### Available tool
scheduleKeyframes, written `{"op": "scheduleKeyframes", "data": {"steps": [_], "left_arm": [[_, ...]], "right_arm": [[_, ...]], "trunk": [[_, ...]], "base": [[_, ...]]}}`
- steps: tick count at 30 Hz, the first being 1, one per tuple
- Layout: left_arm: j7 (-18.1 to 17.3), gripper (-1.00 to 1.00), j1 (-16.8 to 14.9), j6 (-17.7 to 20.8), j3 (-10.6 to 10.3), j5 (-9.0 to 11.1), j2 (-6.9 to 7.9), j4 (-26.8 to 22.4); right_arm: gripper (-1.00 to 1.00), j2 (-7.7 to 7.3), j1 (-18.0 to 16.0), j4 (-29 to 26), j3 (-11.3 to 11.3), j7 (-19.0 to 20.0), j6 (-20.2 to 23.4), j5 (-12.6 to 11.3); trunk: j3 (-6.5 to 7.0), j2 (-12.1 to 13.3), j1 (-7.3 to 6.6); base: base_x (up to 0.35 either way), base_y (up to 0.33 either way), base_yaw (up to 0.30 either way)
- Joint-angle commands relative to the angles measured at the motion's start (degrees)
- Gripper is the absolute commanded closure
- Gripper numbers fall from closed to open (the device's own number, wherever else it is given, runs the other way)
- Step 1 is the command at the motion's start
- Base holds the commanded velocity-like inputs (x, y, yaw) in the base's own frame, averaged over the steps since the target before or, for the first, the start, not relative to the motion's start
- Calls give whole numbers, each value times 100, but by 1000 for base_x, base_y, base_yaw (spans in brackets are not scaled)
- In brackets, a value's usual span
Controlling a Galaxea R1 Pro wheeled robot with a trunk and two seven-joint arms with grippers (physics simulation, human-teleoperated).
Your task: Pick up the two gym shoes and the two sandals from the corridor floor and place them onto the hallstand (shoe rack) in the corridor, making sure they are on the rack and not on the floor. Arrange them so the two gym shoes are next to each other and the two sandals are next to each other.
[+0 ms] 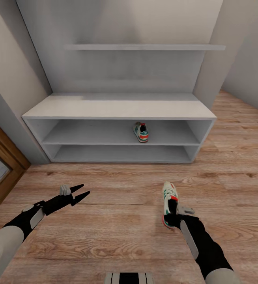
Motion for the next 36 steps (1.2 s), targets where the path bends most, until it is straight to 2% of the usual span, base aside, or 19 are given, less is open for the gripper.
{"op": "scheduleKeyframes", "data": {"steps": [1, 6, 18, 19, 20, 22, 24, 27, 32, 36], "left_arm": [[-4, -100, -3, -34, -42, 39, 5, 3], [-4, -100, -3, -34, -46, 38, 5, -2], [-4, -100, -3, -34, -47, 38, 5, -3], [-4, -100, -3, -34, -47, 38, 5, -3], [-4, -100, -3, -34, -47, 38, 5, -3], [-4, -100, -3, -34, -51, 38, 1, -3], [-4, -100, -3, -34, -54, 38, -2, -3], [-4, -100, -3, -34, -55, 38, -3, -3], [-4, -100, -3, -34, -60, 38, -4, -3], [-4, -100, -3, -34, -63, 38, -4, -3]], "right_arm": [[100, 31, -244, 25, -7, -81, 19, -13], [100, 38, -516, 50, -3, -86, 20, 9], [100, -9, -653, 78, -36, -75, 18, 10], [100, -10, -753, 82, -37, -80, 22, 10], [100, -10, -1073, 243, -39, -85, 150, 10], [100, -9, -1292, 449, -39, -87, 363, 10], [100, -11, -1693, 800, -40, -88, 647, 10], [100, -12, -2045, 1031, -40, -91, 751, 12], [100, -12, -2543, 1133, -40, -101, 800, 15], [100, -12, -2706, 1147, -40, -109, 885, 23]], "trunk": [[-5, -2, -1], [-5, -2, -1], [-5, -2, -1], [-5, -2, -1], [-5, -2, -1], [-5, -2, -1], [-5, -2, -1], [-5, -2, -1], [-5, -2, -1], [-5, -2, -1]], "base": [[0, 0, 0], [0, 0, 0], [0, 0, 0], [0, 0, 0], [0, 0, 0], [0, 0, 0], [0, 0, 0], [0, 0, 0], [0, 0, 0], [0, 0, 0]]}}
